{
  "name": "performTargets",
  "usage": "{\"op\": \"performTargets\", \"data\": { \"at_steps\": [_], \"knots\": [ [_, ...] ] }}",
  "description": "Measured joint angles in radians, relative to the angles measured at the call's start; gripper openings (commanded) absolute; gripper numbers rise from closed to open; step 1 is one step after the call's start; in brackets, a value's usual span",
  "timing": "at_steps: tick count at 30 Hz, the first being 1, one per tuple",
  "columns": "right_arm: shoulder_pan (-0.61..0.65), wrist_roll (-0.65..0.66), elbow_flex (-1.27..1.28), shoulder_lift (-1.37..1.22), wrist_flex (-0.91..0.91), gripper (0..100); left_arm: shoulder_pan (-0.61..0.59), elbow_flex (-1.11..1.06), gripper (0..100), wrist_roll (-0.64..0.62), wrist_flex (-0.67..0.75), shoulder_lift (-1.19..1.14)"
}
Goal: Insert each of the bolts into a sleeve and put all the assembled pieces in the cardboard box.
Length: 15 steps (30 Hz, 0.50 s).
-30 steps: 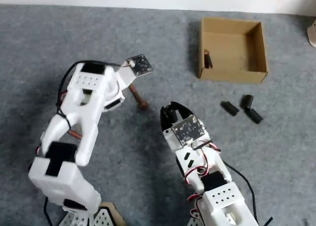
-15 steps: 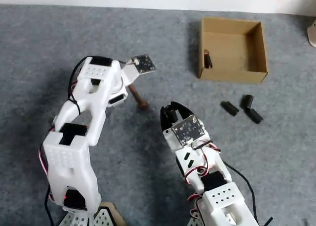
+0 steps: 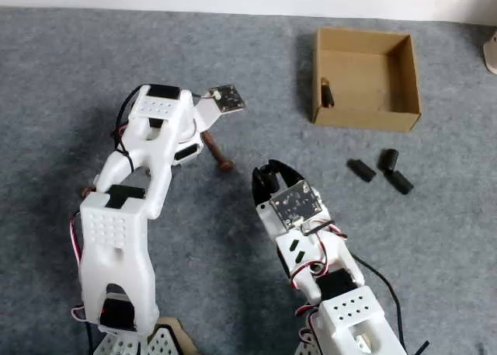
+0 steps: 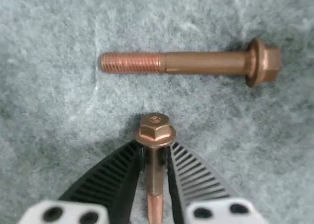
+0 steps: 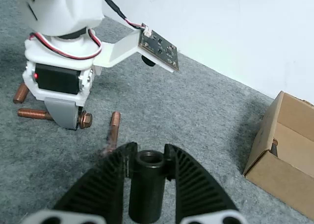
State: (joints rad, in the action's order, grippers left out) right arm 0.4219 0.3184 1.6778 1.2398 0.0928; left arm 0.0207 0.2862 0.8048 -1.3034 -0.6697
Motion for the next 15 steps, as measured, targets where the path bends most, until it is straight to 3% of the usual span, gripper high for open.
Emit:
{"op": "performTargets", "data": {
  "at_steps": [11,15],
  "knots": [
    [0.0,-0.006,0.0,0.0,0.0,0.5,0.0,0.069,0,-0.358,-0.029,0.0],
    [0.0,-0.006,0.0,0.0,0.0,0.5,0.009,-0.031,0,-0.482,0.032,0.123]
  ]
}}
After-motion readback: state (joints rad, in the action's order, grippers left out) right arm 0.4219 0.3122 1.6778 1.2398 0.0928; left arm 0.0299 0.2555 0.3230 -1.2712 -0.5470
